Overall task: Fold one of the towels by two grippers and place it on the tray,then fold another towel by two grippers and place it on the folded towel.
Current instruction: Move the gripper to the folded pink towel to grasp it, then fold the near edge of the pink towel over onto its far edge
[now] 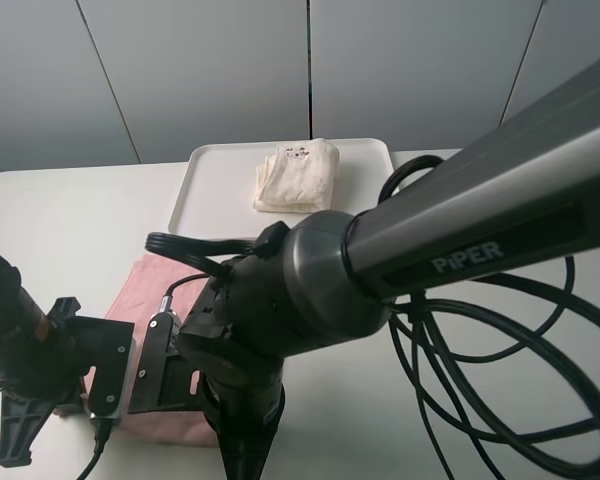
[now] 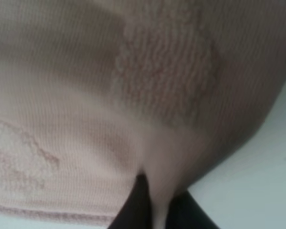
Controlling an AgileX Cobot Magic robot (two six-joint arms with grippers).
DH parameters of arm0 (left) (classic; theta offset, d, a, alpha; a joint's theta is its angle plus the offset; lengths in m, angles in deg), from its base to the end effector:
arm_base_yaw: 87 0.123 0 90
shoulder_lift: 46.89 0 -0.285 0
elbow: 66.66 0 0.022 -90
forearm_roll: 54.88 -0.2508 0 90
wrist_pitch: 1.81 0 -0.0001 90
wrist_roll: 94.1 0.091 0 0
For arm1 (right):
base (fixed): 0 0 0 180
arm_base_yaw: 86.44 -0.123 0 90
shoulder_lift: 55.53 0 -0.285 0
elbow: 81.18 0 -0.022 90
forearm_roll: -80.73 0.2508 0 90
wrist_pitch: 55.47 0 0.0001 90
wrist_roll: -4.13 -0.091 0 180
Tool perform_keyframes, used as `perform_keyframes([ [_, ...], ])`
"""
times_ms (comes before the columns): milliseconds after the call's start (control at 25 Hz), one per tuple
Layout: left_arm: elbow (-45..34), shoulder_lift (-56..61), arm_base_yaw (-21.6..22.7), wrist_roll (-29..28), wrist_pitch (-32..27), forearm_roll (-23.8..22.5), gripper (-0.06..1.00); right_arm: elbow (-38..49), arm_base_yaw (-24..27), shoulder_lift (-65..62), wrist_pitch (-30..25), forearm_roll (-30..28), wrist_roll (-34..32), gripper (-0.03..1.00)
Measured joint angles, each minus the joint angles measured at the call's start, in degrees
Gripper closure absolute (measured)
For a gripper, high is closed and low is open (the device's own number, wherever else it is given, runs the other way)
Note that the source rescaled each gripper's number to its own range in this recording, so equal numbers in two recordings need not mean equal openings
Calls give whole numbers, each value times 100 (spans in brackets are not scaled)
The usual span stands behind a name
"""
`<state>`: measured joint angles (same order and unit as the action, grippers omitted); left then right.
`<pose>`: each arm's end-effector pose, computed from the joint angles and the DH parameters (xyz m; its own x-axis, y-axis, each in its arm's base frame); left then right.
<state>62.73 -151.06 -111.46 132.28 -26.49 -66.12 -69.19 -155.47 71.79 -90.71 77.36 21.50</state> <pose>0.1833 -0.0752 0.0911 -0.1572 0.9858 0.0587 0.9864 0.1538 0.0587 0.1323 0.3365 0.0833 -0.0138 -0.9968 -0.0783 -0.9977 0.0189 -0.0647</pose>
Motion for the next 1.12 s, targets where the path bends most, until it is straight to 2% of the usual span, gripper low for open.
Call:
perform_keyframes([
  [80,0,97,0,-11,-23,135,94,0,0,-54,-25,0,-54,96],
  [200,-2,426,0,3,-33,569,94,21,0,-263,-151,0,-179,96],
  [400,-12,1172,0,3,-57,1714,94,27,216,-851,-383,-124,-719,96],
  [520,-24,1620,0,3,-93,2148,94,27,383,-1119,-565,-358,-1099,96],
  [680,-24,2105,0,-145,-83,2292,94,27,475,-1355,-766,-512,-1366,96],
  [1120,-24,2269,0,-1723,318,2295,94,27,488,-1371,-917,-1608,-3069,96],
])
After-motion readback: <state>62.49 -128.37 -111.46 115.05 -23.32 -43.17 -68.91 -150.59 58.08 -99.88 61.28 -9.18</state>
